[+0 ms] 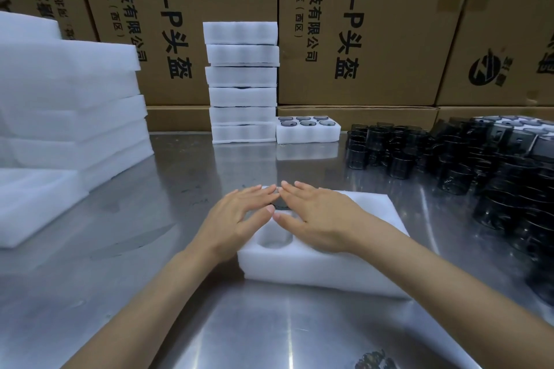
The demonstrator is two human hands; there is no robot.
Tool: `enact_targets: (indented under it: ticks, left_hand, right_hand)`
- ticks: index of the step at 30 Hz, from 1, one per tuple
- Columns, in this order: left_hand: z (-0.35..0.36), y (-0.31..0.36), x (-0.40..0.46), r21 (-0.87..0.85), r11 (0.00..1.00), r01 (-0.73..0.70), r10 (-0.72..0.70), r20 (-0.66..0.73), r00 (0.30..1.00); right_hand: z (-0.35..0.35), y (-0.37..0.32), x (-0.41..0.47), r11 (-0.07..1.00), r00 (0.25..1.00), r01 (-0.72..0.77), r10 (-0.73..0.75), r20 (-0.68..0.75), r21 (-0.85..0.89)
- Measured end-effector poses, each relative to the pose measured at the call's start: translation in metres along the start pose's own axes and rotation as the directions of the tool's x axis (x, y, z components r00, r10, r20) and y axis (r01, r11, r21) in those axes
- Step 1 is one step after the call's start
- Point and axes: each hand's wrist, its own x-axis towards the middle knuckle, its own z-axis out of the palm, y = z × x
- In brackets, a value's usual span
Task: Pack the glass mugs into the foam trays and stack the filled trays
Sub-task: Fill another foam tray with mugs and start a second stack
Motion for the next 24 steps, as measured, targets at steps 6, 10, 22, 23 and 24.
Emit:
enact_targets:
  ticks: [6,10,22,23,24]
  left_hand:
    - [0.010,0.005,-0.005,-0.413,0.905,0.102,-0.118,-0.014,0.993]
    - [0.010,0.003,-0.003,-0.458,0.878,0.143,-0.159,0.003,0.987]
    - [0.012,-0.003,0.004,-0.407,0.907,0.103,-0.112,0.001,0.994]
    - [0.011,-0.003,0.005,-0.405,0.908,0.105,-0.115,-0.001,0.993]
    - [0.011,-0.003,0.005,-0.406,0.908,0.108,-0.118,0.000,0.993]
  right_hand:
    - [0.002,0.001,0.000,0.981,0.999,-0.037,0.038,0.001,0.188]
    - [0.002,0.014,0.006,0.887,0.969,-0.142,0.215,-0.120,0.438]
    - [0.033,0.168,0.026,0.408,0.597,-0.322,0.788,-0.151,0.854]
    - [0.034,0.170,0.029,0.416,0.586,-0.302,0.791,-0.177,0.858]
    - [0.034,0.173,0.033,0.434,0.581,-0.278,0.787,-0.210,0.857]
